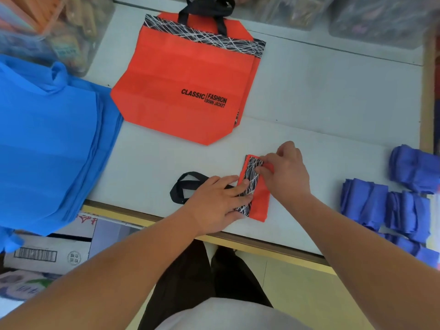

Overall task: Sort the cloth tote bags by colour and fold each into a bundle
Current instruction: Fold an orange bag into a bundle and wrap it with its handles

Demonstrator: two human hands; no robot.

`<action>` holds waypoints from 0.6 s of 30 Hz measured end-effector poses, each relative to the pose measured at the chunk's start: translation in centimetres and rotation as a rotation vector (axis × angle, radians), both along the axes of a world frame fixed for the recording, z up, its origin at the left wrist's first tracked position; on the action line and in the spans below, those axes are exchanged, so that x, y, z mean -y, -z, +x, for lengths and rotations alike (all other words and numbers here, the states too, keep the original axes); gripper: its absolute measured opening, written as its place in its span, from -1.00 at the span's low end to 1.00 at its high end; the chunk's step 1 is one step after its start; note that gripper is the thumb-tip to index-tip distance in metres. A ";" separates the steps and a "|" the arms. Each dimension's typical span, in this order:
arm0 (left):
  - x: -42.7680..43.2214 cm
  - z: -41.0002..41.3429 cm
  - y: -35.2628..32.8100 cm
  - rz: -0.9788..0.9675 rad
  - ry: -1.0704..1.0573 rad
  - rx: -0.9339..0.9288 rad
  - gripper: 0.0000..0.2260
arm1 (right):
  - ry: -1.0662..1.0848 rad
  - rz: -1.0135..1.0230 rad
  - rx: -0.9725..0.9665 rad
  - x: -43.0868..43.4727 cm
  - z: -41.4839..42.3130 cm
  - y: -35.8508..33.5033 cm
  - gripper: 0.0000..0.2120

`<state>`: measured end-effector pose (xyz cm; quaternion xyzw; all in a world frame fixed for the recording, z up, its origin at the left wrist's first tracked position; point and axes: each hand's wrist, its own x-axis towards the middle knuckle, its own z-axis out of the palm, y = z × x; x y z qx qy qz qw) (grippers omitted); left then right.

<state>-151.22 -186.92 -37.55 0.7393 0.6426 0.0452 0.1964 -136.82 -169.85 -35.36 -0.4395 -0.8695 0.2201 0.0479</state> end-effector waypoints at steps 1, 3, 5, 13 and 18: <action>-0.2 -0.1 -0.4 -0.015 -0.019 0.032 -0.52 | -0.044 0.063 0.033 0.1 0.2 -0.3 -0.82; -0.9 -0.3 -1.3 -0.060 -0.057 0.101 -0.49 | -0.130 0.053 0.098 0.4 0.5 -0.6 -0.72; -1.8 -0.6 -2.0 -0.147 -0.097 0.158 -0.47 | -0.126 -0.120 0.109 0.8 1.1 -1.1 -0.58; -6.9 -1.4 -4.5 -0.342 -0.465 0.379 -0.67 | -0.036 -0.821 -0.075 -1.1 1.8 -3.0 -0.66; -9.6 -0.7 -3.2 -0.308 -0.652 0.283 -0.65 | 0.123 -0.580 -0.096 -1.7 2.4 -0.5 -0.72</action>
